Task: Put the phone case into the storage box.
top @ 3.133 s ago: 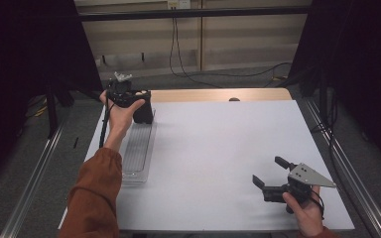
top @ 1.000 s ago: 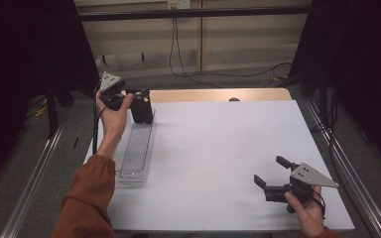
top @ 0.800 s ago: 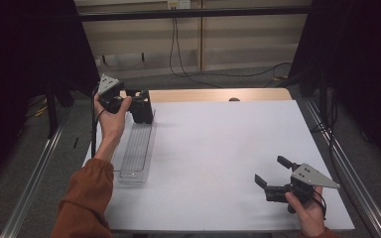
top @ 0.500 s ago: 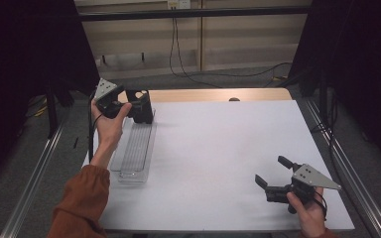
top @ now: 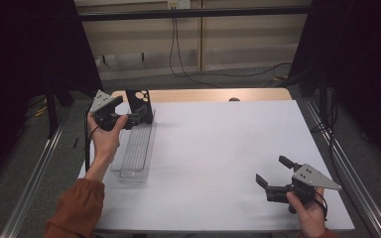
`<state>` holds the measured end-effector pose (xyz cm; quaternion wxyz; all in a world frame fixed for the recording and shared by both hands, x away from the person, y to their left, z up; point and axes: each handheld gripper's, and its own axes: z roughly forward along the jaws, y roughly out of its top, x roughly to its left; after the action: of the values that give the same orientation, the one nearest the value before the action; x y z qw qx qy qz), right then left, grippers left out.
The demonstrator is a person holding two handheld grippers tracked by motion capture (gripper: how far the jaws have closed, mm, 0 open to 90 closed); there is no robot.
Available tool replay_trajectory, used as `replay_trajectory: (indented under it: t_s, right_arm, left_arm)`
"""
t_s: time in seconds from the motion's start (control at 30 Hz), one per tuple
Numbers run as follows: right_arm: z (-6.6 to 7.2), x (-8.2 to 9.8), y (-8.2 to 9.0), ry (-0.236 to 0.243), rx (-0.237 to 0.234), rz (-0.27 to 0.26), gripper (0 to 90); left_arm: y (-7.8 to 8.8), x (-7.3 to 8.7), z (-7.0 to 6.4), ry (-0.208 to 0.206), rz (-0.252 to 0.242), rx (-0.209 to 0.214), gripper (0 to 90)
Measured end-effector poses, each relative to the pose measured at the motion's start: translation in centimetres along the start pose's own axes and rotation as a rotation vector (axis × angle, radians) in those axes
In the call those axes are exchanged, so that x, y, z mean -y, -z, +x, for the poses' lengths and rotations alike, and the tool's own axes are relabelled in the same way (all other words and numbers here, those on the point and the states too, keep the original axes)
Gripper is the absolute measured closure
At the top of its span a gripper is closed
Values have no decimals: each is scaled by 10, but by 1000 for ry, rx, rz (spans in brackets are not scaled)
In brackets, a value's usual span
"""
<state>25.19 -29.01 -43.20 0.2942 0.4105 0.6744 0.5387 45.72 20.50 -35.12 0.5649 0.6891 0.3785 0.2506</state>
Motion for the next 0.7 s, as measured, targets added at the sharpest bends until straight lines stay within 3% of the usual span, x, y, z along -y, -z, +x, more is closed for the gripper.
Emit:
replay_trajectory:
  t_s: [0.37, 0.7]
  right_arm:
    - [-1, 0, 1, 6, 4, -1, 0]
    - [-1, 0, 1, 5, 6, -1, 0]
  left_arm:
    - [18, 10, -8, 13, -2, 18, 31]
    - [36, 16, -16, -1, -20, 34, 30]
